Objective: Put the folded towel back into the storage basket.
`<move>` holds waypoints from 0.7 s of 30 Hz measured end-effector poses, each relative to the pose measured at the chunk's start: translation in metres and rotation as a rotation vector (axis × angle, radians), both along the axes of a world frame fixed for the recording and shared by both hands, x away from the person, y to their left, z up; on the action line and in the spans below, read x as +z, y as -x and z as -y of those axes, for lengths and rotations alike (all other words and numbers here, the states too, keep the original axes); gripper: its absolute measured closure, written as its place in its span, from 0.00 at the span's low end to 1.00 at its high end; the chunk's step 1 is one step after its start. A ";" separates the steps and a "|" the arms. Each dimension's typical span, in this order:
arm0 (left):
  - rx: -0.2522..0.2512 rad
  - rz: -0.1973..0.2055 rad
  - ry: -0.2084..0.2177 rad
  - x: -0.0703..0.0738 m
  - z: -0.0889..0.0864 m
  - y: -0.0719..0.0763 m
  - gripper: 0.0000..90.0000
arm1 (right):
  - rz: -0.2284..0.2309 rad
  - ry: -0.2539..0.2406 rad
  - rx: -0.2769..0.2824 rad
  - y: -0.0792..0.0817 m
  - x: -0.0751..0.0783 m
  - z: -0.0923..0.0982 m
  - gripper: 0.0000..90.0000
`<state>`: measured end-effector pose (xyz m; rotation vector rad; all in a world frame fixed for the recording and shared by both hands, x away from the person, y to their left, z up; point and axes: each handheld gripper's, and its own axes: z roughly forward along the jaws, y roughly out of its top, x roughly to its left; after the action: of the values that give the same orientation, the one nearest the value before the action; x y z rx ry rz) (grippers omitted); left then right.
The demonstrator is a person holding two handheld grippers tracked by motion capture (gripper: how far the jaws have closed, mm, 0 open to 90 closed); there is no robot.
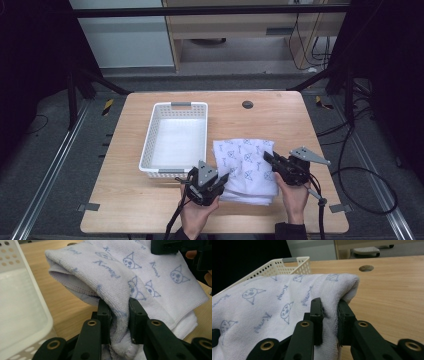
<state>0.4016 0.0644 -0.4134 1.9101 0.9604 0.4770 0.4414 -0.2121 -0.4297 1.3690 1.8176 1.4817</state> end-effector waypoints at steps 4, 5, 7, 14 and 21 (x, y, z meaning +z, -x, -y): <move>0.005 0.026 -0.005 0.014 -0.004 -0.003 0.81 | 0.036 -0.016 -0.018 0.001 0.010 -0.004 0.86; 0.009 0.032 0.000 0.017 -0.004 -0.003 0.81 | 0.047 -0.017 -0.021 0.001 0.012 -0.005 0.86; 0.013 0.048 -0.008 0.023 -0.007 -0.004 0.81 | 0.067 -0.020 -0.030 0.000 0.018 -0.009 0.86; 0.028 0.087 0.004 0.040 -0.014 -0.006 0.81 | 0.120 -0.026 -0.042 -0.003 0.037 -0.020 0.86; 0.047 0.109 0.004 0.054 -0.026 -0.007 0.81 | 0.148 -0.022 -0.039 -0.007 0.053 -0.033 0.86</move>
<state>0.4086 0.0900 -0.3596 1.8418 0.9354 0.6007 0.4489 -0.1791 -0.3768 1.2620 1.6789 1.5437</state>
